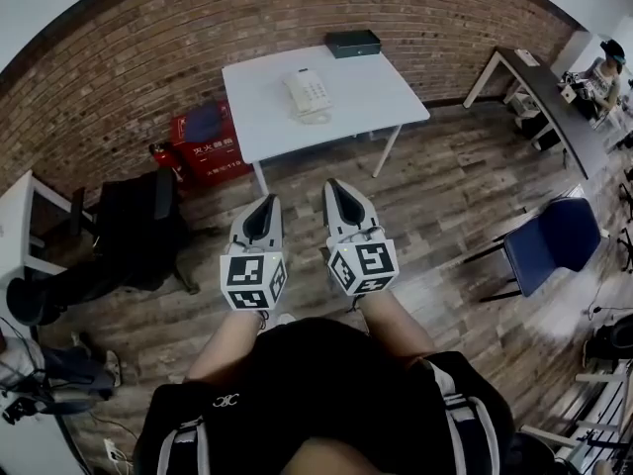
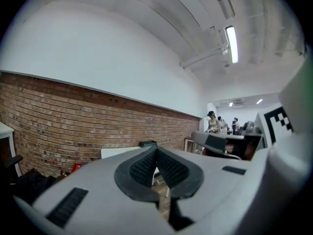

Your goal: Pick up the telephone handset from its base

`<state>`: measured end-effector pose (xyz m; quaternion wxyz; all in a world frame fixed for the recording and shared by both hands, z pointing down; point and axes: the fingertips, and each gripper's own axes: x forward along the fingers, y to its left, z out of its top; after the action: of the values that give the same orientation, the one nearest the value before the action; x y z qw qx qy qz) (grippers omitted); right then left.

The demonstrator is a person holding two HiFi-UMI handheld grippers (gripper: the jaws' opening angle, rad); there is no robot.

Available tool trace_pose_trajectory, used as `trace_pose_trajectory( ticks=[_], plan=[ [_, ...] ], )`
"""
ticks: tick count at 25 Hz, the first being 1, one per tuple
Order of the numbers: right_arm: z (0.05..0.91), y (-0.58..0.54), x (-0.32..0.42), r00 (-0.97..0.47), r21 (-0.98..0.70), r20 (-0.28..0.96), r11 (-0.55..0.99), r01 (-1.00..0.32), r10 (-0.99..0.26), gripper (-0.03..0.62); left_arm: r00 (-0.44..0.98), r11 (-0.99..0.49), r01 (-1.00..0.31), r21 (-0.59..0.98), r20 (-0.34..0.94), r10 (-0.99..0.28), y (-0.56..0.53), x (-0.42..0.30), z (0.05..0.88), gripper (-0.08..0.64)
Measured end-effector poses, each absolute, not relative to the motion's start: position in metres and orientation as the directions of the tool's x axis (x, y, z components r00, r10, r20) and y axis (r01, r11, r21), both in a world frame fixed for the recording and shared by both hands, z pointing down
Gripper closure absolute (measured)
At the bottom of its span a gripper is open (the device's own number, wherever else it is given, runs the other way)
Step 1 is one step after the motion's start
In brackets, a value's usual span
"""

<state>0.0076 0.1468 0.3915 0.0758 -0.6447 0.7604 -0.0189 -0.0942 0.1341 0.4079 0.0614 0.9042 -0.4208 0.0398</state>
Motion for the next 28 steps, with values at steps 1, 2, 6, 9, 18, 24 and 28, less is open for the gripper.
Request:
trace_pose_trajectory(
  ticks=[1,2,6,9,18,24,28],
  plan=[
    [0.39,0.144,0.005,-0.154,-0.124,-0.094,0.165,-0.978,-0.983,0.594,0.646,-0.641,-0.763,0.078,0.121,-0.754,0.131,-0.096,0.407,0.558],
    [0.389,0.14,0.003,-0.152,-0.119,-0.098,0.163,-0.979,-0.984,0.594,0.649,-0.644,-0.761,0.079,0.117,-0.752,0.127,-0.098,0.407,0.558],
    [0.383,0.13,-0.011,-0.14,-0.104,-0.116,0.152,-0.983,-0.983,0.594,0.664,-0.659,-0.748,0.081,0.099,-0.742,0.116,-0.109,0.405,0.558],
    [0.379,0.126,-0.022,-0.126,-0.099,-0.135,0.14,-0.985,-0.983,0.594,0.676,-0.672,-0.737,0.075,0.09,-0.732,0.109,-0.118,0.404,0.558],
    [0.38,0.11,-0.044,-0.094,-0.081,-0.141,0.106,-0.991,-0.986,0.594,0.702,-0.699,-0.712,0.065,0.08,-0.707,0.093,-0.138,0.408,0.558],
    [0.388,0.08,-0.035,-0.088,-0.081,-0.131,0.099,-0.992,-0.987,0.594,0.708,-0.704,-0.707,0.072,0.084,-0.702,0.069,-0.132,0.415,0.558],
    [0.391,0.047,-0.028,-0.113,-0.08,-0.134,0.124,-0.989,-0.985,0.594,0.692,-0.69,-0.721,0.058,0.081,-0.717,0.04,-0.126,0.416,0.558]
  ],
)
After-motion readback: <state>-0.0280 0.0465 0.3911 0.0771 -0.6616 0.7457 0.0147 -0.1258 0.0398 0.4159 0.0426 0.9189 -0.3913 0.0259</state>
